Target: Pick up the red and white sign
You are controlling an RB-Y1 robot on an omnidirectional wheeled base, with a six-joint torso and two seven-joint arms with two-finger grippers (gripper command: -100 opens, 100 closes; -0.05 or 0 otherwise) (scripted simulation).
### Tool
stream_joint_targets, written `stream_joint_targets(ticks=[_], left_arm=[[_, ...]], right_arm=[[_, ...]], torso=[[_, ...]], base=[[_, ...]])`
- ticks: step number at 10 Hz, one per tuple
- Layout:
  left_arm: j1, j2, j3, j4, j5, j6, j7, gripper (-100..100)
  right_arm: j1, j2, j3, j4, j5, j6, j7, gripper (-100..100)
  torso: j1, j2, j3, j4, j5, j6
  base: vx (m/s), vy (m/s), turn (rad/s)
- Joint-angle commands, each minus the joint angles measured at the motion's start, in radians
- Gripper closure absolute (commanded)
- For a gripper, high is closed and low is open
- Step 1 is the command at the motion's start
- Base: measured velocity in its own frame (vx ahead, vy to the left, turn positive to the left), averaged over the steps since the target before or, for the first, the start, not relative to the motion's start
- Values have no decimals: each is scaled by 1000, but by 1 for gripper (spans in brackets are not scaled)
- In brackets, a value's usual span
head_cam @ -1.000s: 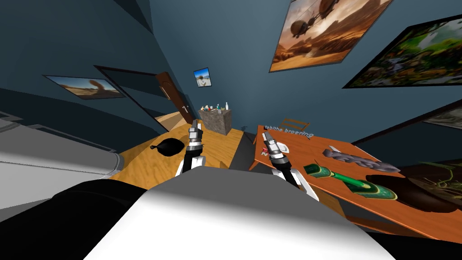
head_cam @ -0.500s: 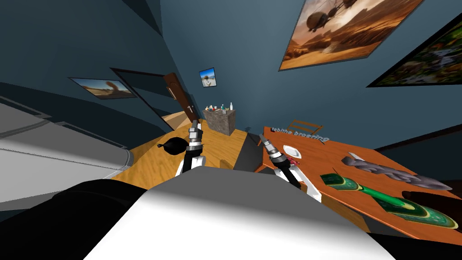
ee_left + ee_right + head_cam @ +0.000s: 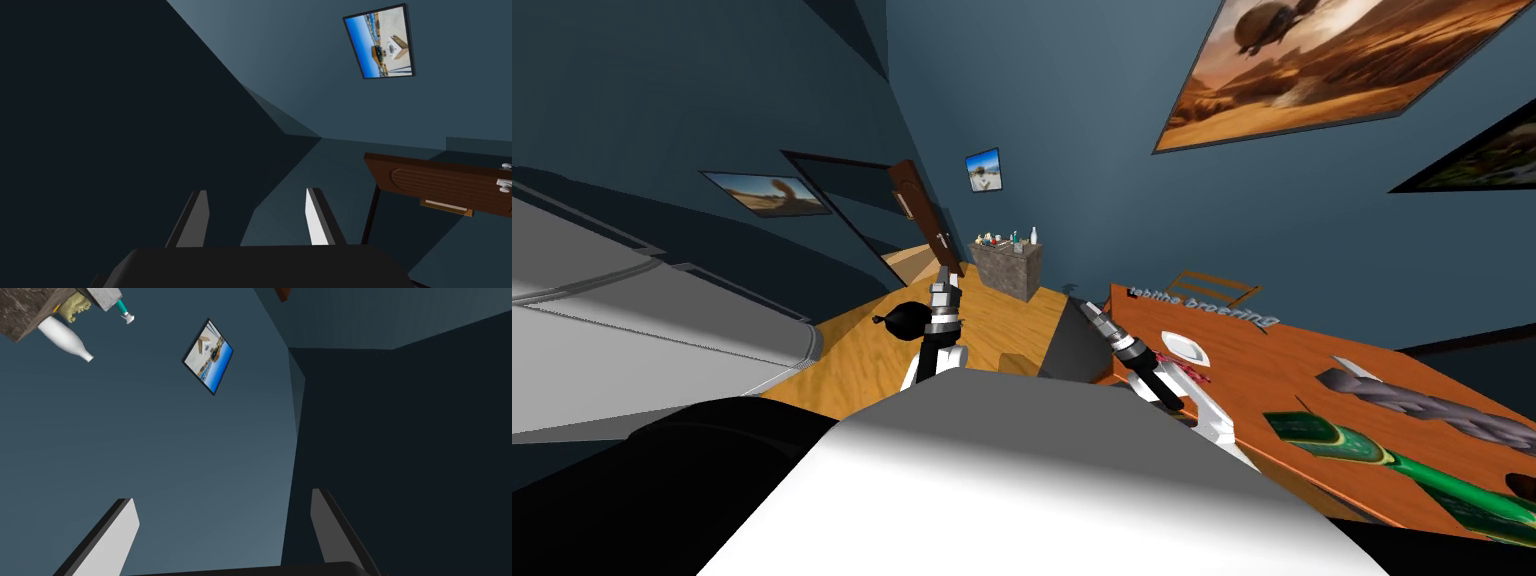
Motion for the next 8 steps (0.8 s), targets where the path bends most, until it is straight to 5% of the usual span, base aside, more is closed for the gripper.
stream_joint_targets(ticks=[1, 5, 8], left_arm=[[0, 0, 0, 0, 0, 0, 0, 0], [0, 0, 0, 0, 0, 0, 0, 0], [0, 0, 0, 0, 0, 0, 0, 0]], right_arm=[[-9, -29, 6, 11, 13, 4, 3, -100], [-46, -155, 39, 106, 84, -4, 29, -100], [-63, -233, 67, 176, 125, -13, 48, -100]], torso=[[0, 0, 0, 0, 0, 0], [1, 0, 0, 0, 0, 1], [-5, 1, 0, 0, -1, 0]], base=[[57, 118, 54], [72, 141, 125], [60, 69, 141]])
